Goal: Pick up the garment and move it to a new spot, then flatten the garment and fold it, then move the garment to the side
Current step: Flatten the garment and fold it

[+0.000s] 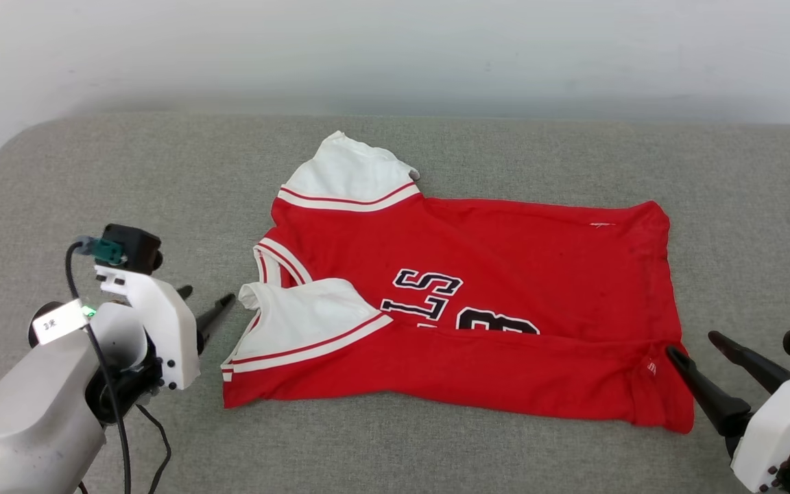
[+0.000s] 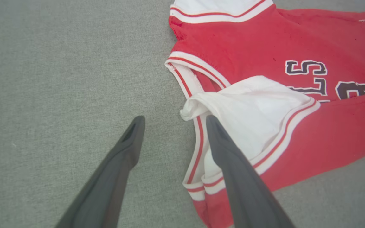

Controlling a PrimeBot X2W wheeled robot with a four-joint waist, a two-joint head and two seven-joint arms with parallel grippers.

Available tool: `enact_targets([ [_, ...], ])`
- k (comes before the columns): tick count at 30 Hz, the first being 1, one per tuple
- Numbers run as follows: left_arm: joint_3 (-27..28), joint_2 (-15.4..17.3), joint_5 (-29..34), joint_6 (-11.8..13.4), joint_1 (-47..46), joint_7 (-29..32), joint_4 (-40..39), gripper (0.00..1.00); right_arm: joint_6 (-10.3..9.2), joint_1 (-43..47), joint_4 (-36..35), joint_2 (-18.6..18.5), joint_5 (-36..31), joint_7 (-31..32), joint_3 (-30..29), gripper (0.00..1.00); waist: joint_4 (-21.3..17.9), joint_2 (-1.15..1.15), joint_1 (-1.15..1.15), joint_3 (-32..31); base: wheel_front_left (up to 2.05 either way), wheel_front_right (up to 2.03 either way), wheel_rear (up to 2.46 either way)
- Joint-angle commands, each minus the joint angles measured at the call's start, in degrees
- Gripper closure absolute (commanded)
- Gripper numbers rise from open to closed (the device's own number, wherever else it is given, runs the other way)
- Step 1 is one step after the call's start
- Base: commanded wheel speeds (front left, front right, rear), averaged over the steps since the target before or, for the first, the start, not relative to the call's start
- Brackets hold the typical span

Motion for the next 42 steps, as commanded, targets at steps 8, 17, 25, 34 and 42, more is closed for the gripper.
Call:
enact_targets([
  [8, -5.16, 2.71, -4.2, -0.02, -2.42, 18.64, -5.46, 0.0, -0.07, 2.91, -3.48, 3.6, -3.19, 3.37, -3.2, 0.0, -0.09, 0.0, 0.0, -0.4, 0.0, 0.0, 0.0],
  [17, -7.73, 2.7, -5.15, 0.51, -1.95, 25.84, -4.53, 0.0, -0.07, 1.73, -4.51, 5.16, -4.1, 4.73, -4.07, 0.0, -1.63, 0.0, 0.0, 1.25, 0.0, 0.0, 0.0],
  [25, -9.14, 0.04, -6.35, 0.52, 1.44, 25.76, 1.31, 0.0, -0.07, -0.03, -3.97, 5.52, -4.28, 4.69, -3.18, 0.0, -3.31, 0.0, 0.0, 2.72, 0.0, 0.0, 0.0],
  [34, -10.94, 0.45, -4.66, 0.03, 1.06, 19.91, 1.96, 1.0, -0.06, -2.16, -5.75, 2.97, -4.85, 7.17, -4.25, 0.0, -3.66, 0.0, 0.0, 1.18, 0.0, 0.0, 0.0],
  [42, -11.2, 2.5, -4.0, -0.01, -0.34, 13.8, -2.64, 1.0, -0.06, -3.97, -7.93, -2.39, -6.56, 21.05, -4.19, 0.0, -2.22, 0.0, 0.0, -0.67, 0.0, 0.0, 0.0],
])
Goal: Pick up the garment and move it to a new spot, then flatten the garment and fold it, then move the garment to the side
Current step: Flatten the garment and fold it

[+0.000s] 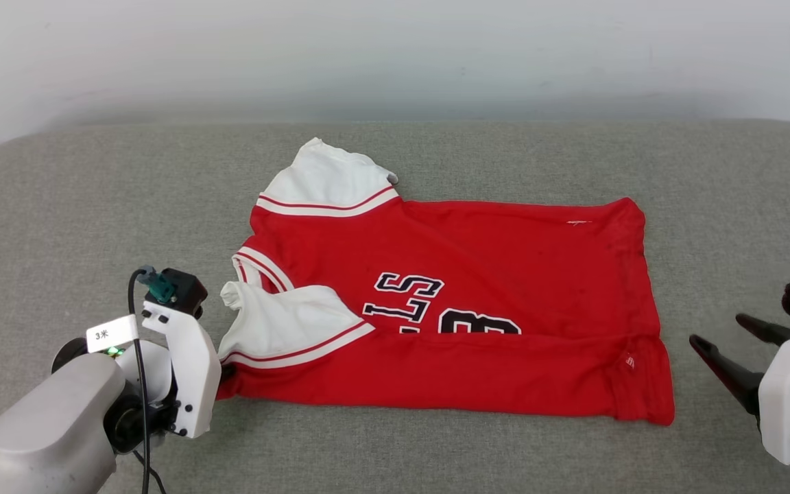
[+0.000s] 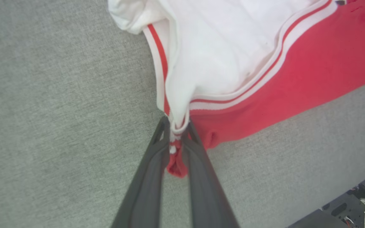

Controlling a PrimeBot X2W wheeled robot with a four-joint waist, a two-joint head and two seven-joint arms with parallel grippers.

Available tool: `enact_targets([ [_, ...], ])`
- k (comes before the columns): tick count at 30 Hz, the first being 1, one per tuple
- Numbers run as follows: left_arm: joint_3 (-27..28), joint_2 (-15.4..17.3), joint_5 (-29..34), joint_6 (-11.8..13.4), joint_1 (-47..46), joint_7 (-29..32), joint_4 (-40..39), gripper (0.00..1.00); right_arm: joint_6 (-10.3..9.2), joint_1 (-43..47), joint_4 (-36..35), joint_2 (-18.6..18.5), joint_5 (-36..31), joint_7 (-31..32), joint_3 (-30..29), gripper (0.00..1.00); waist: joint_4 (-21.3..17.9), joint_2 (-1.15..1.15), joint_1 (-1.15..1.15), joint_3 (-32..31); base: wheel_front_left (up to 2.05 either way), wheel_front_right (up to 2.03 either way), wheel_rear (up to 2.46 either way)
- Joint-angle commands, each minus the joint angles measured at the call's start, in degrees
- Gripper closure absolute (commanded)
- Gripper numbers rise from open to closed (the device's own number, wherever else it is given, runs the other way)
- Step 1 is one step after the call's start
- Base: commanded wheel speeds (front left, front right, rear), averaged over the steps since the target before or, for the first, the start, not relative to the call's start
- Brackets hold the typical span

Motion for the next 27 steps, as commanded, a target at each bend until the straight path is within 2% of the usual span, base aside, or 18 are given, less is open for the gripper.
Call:
enact_targets([
  [1, -0.15, 0.18, 0.35, -0.03, 0.27, -0.83, -0.71, 1.0, -0.05, -1.26, -0.72, -0.52, -0.24, 2.44, 0.46, 0.0, 0.35, 0.0, 0.0, -0.16, 0.0, 0.0, 0.0],
  [4, -0.53, 0.45, 1.02, -0.03, -0.11, -1.97, -1.93, 1.0, -0.05, -2.11, -0.58, -0.82, -0.03, 8.54, 1.29, 0.0, 0.77, 0.0, 0.0, 0.04, 0.0, 0.0, 0.0],
  [12, -1.33, -0.45, 2.24, -0.04, -1.8, -2.98, -3.4, 1.0, -0.05, -4.98, 3.98, 1.57, -0.32, 17.13, 5.5, 0.0, 2.34, 0.0, 0.0, 1.36, 0.0, 0.0, 0.0],
  [17, -1.69, -0.85, 3.07, -0.04, -2.61, -3.58, -3.95, 1.0, -0.05, -7.08, 10.75, 4.11, -1.88, 17.24, 9.33, 0.0, 3.35, 0.0, 0.0, 2.77, 0.0, 0.0, 0.0],
  [27, -1.99, -0.68, 3.9, -0.04, -3.29, -4.65, -4.12, 1.0, -0.03, -8.31, 26.08, 10.47, -1.17, 11.4, 17.05, 0.0, 4.13, 0.0, 0.0, 4.74, 0.0, 0.0, 0.0],
])
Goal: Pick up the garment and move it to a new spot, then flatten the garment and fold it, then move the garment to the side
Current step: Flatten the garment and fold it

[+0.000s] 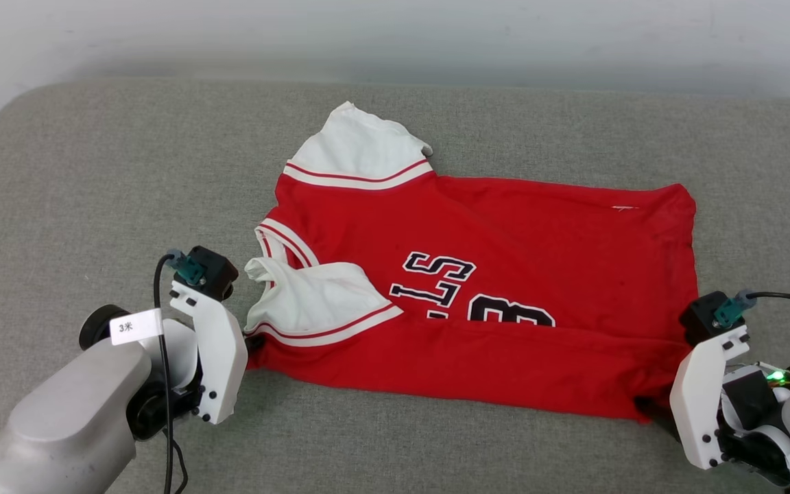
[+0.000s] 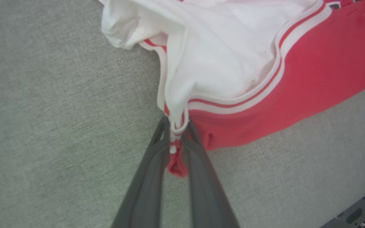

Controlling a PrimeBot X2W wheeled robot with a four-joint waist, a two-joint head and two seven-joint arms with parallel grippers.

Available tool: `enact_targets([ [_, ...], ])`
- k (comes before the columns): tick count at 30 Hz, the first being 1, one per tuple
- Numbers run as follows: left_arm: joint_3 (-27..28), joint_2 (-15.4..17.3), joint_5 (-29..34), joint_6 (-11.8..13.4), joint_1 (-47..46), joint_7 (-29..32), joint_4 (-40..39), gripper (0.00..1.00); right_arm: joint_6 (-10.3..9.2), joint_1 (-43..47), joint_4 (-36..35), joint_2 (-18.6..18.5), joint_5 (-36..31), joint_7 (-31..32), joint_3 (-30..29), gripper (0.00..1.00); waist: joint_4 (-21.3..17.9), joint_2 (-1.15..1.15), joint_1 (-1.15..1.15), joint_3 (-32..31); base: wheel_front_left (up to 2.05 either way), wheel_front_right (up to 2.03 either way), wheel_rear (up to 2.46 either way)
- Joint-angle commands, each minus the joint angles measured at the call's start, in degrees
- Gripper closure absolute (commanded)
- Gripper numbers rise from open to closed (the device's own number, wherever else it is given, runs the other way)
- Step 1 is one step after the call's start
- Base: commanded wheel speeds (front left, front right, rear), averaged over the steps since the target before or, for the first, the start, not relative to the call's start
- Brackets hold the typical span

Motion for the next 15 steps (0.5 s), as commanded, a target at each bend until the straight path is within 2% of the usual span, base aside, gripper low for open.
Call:
enact_targets([
  [1, -0.04, -0.06, 0.23, -0.04, -0.43, -0.39, 0.14, 1.0, -0.02, 1.86, 3.29, 2.87, 0.75, -0.82, 3.2, 0.0, -0.01, 0.0, 0.0, 0.03, 0.0, 0.0, 0.0],
  [2, -0.06, -0.05, 0.16, -0.04, -0.29, -0.56, 0.23, 1.0, -0.02, 1.77, 4.02, 2.77, 1.1, -1.42, 4.02, 0.46, -0.06, 0.0, 0.0, -0.07, 0.0, 0.0, 0.0],
  [3, -0.08, 0.0, 0.07, -0.04, 0.0, -0.64, 0.35, 1.0, -0.01, 1.69, 4.5, 2.57, 1.45, -2.23, 4.7, 1.0, -0.14, 0.0, 0.0, -0.32, 0.0, 0.0, 0.0],
  [8, -0.46, -0.07, -0.53, -0.04, 1.89, -1.25, 0.99, 1.0, -0.05, 1.32, 5.02, 0.26, 3.54, -7.27, 4.41, 1.0, -0.33, 0.0, 0.0, -2.49, 0.0, 0.0, 0.0],
  [15, -0.72, 1.43, -1.85, -0.01, 4.75, -1.91, -0.15, 1.0, -0.05, 4.65, -0.06, -3.78, 6.59, -12.67, 3.19, 1.0, -0.25, 0.0, 0.0, -6.68, 0.0, 0.0, 0.0],
])
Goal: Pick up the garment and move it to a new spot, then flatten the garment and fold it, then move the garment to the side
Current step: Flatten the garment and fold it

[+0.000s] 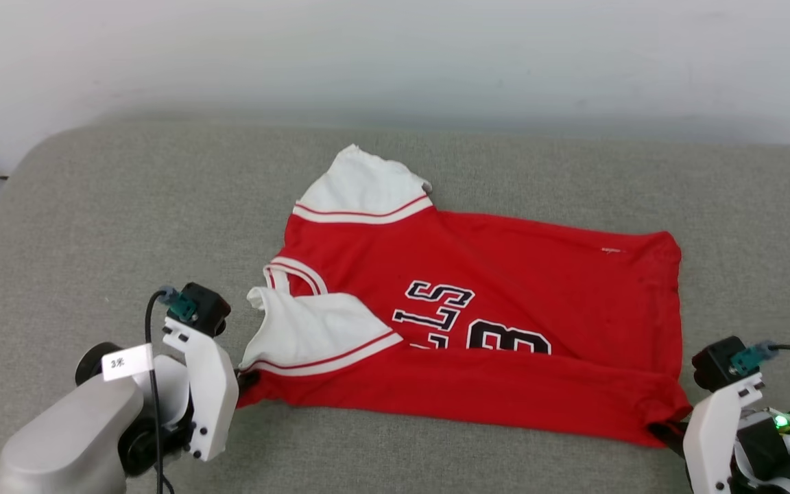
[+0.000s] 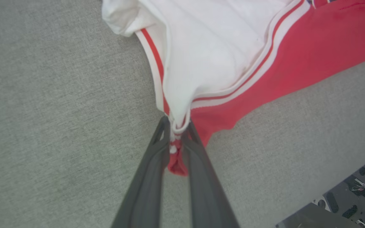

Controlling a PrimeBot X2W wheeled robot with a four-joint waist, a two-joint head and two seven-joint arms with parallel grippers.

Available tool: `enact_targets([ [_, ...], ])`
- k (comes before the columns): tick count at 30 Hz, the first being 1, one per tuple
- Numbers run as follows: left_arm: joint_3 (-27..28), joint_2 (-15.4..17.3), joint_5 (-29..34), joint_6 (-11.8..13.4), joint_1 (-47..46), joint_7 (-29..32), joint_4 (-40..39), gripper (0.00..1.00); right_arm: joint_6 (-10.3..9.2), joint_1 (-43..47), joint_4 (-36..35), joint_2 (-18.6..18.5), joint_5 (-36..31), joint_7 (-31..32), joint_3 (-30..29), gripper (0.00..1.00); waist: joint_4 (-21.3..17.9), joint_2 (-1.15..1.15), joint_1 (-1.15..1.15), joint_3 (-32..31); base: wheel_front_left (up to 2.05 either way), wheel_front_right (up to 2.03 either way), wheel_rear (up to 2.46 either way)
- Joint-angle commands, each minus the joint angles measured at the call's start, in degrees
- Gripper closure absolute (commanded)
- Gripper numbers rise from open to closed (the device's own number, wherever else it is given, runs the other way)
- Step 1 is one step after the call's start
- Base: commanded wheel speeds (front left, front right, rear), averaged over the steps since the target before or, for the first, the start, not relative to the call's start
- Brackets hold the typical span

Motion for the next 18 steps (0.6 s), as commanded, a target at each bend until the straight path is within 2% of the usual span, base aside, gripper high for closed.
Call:
enact_targets([
  [1, 0.04, 1.0, -0.55, 0.11, 1.6, -0.27, -0.77, 1.0, -0.1, 2.1, -1.54, -1.23, 0.69, -0.64, -0.35, 1.0, -0.02, 0.0, -0.01, -1.68, 0.0, 0.0, 0.0],
  [9, 0.02, 5.13, -2.66, 2.02, 7.11, 0.16, -7.2, 1.0, -0.1, 9.74, -10.51, -4.9, 1.65, -0.05, -4.68, 1.0, -0.18, 0.0, -0.01, -3.67, 0.0, 0.0, 0.0],
  [18, -0.52, 7.78, -5.31, 5.21, 13.87, -0.12, -12.47, 1.0, -0.11, 20.5, -18.01, -6.78, 1.4, 5.79, -12.48, 1.0, 0.17, 0.0, -0.01, -3.06, 0.0, 0.0, 0.0],
])
